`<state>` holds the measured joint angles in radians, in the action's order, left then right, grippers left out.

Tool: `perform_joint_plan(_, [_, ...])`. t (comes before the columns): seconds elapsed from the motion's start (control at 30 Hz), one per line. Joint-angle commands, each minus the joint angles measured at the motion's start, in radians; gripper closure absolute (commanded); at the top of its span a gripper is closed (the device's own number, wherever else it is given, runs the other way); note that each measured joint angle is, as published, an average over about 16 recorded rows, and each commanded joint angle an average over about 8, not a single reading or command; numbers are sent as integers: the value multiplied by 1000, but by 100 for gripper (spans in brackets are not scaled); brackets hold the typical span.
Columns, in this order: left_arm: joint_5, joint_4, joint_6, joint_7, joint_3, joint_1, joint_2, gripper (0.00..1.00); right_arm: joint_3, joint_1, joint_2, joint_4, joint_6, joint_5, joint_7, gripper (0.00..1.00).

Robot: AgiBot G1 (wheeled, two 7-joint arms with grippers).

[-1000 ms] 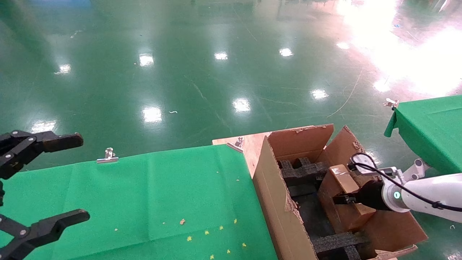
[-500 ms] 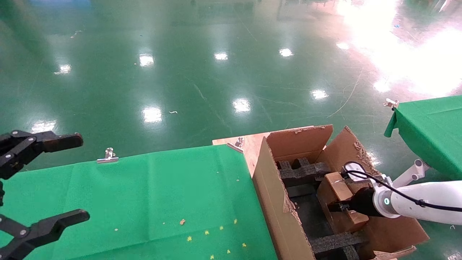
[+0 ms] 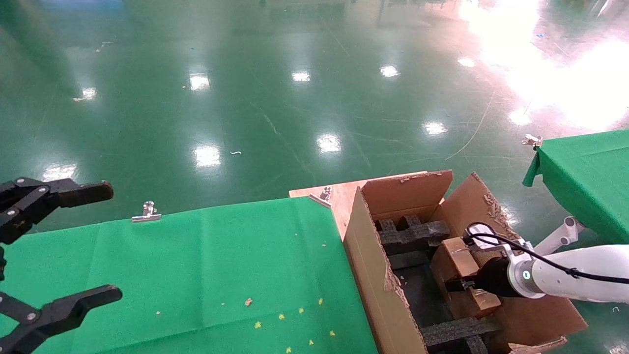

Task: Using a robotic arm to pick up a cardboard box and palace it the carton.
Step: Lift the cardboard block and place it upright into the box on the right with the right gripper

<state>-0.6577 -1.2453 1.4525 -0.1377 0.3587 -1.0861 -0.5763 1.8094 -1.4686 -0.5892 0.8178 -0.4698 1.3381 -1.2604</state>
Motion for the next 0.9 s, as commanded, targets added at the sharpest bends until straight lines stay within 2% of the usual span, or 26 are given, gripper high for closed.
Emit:
perform_joint_plan(0.03, [0, 0, 0, 0, 0, 0, 0, 0, 1, -1, 1, 2, 0, 2, -4, 0])
perform_joint_plan(0.9, [0, 0, 0, 0, 0, 0, 0, 0, -2, -36, 48, 64, 6, 26, 17, 0])
